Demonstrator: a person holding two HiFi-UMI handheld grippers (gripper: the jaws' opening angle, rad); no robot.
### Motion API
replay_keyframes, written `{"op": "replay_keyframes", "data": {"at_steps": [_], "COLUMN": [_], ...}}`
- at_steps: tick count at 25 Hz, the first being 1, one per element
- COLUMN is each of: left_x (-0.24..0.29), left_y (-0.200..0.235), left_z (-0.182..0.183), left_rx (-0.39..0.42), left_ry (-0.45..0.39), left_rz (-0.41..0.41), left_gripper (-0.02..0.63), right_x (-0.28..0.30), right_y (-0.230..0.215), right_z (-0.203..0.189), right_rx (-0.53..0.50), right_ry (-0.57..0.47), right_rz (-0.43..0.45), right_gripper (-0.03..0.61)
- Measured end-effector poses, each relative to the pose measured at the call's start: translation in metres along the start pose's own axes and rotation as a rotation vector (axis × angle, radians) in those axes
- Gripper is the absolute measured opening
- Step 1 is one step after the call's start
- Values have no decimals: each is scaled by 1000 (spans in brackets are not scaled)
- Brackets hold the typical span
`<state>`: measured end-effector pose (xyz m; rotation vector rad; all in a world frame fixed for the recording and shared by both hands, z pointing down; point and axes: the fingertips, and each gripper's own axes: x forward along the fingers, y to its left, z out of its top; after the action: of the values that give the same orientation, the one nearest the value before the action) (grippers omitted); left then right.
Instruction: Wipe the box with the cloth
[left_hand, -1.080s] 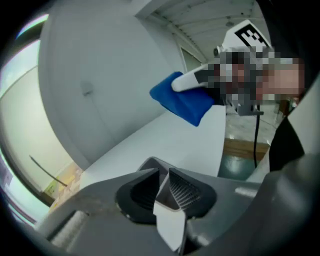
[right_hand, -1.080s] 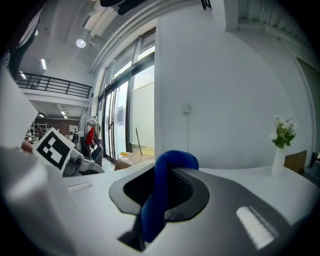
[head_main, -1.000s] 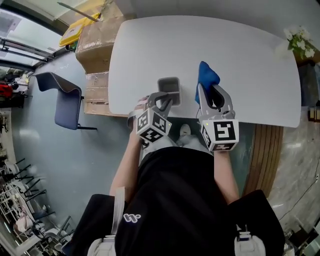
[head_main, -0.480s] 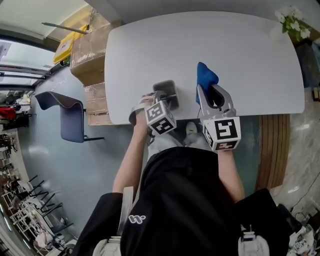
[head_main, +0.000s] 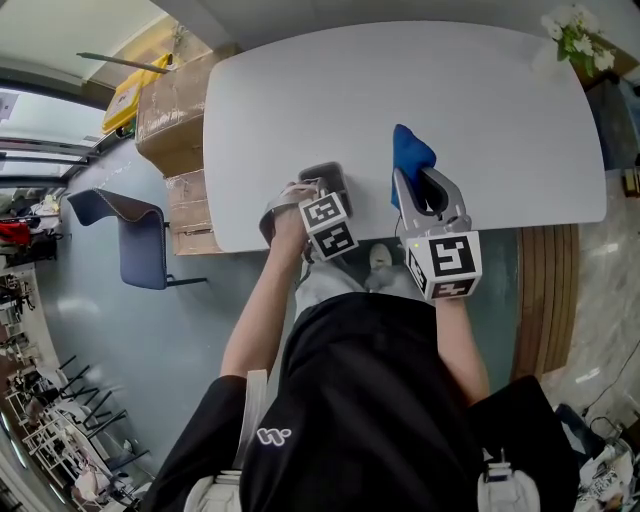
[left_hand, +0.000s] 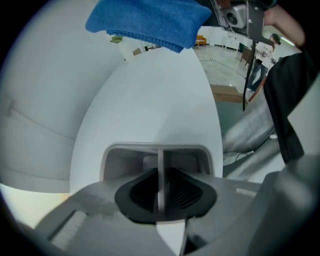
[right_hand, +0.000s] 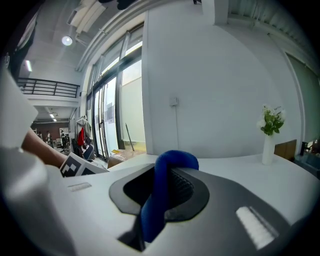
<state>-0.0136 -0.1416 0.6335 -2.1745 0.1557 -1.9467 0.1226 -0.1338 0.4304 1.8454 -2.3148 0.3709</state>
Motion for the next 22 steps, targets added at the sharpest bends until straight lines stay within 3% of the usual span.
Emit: {"op": "replay_keyframes", "data": {"at_steps": [11, 15, 18, 22], "left_x": [8, -2, -15, -56], "left_y": [-2, -3, -8, -7], "left_z": [1, -4, 1, 14], "left_rx": [3, -55, -146, -354], "left_ry": [7, -30, -133, -414], "left_rz": [-12, 12, -3, -36], "left_gripper": [75, 66, 57, 55], "right_x": [3, 4, 4, 9], "right_y": [9, 9, 8, 16], "right_z": [2, 4, 3, 6], "right_rx": [-8, -22, -32, -47], "right_ry": [2, 2, 11, 13], "right_rz": [35, 49, 60, 94], "right_gripper": [57, 57, 57, 57]}}
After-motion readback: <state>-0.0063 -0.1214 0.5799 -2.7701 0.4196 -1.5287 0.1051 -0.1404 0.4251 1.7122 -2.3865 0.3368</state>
